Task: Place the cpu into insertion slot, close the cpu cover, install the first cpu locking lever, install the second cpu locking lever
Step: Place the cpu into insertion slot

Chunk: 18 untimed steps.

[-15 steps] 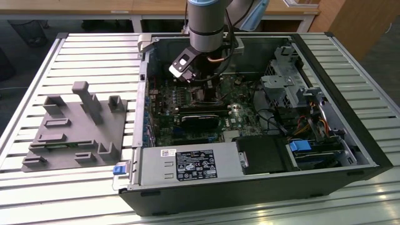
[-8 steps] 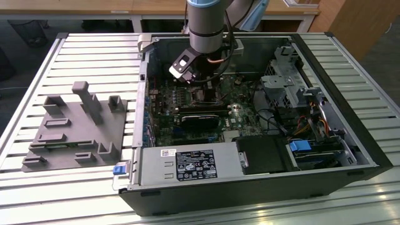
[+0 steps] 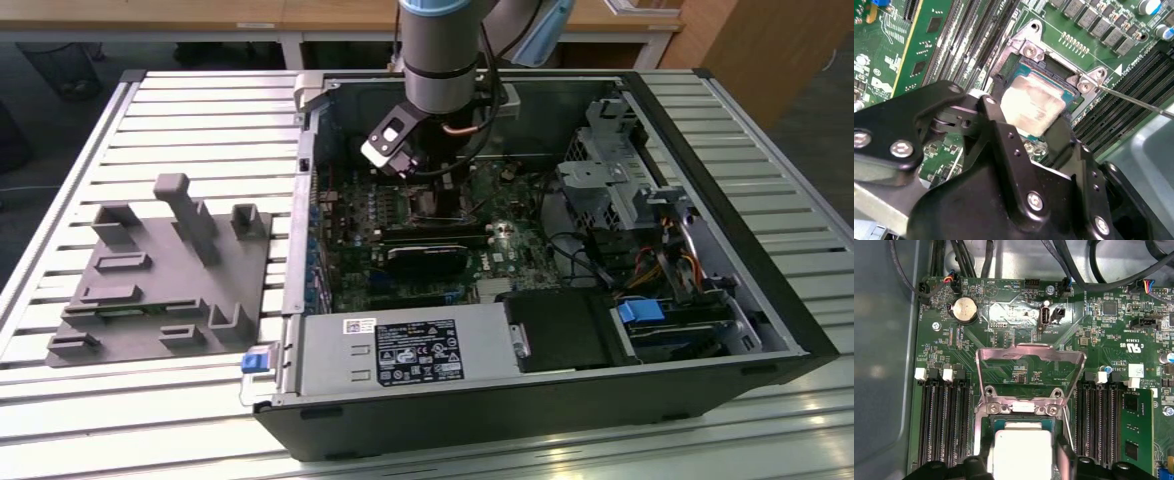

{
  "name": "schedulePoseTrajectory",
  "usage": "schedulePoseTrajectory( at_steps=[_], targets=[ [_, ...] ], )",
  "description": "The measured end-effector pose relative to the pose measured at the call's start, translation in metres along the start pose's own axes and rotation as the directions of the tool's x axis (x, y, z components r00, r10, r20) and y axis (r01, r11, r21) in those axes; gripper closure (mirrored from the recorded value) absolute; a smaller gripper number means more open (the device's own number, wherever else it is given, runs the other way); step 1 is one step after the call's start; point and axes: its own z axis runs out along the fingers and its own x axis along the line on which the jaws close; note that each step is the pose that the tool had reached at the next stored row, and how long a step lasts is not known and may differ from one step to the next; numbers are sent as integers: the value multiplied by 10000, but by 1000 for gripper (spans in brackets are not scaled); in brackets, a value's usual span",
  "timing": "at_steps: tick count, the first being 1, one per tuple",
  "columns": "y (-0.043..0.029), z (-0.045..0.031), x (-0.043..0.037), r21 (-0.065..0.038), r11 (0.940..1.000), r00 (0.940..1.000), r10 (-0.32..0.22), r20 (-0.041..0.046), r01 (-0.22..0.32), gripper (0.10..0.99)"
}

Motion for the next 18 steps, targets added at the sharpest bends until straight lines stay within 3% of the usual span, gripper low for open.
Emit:
schedulePoseTrajectory(
  at_steps=[1,9,15,18],
  targets=[
    [0,0,0,0,10000,10000,0,0,0,475],
    [18,2,-1,1,10000,10000,1,2,-1,475],
    [27,-101,-3,8,10000,10000,1,-8,-1,475],
    [27,-109,-16,7,10000,10000,-63,-15,63,475]
  ],
)
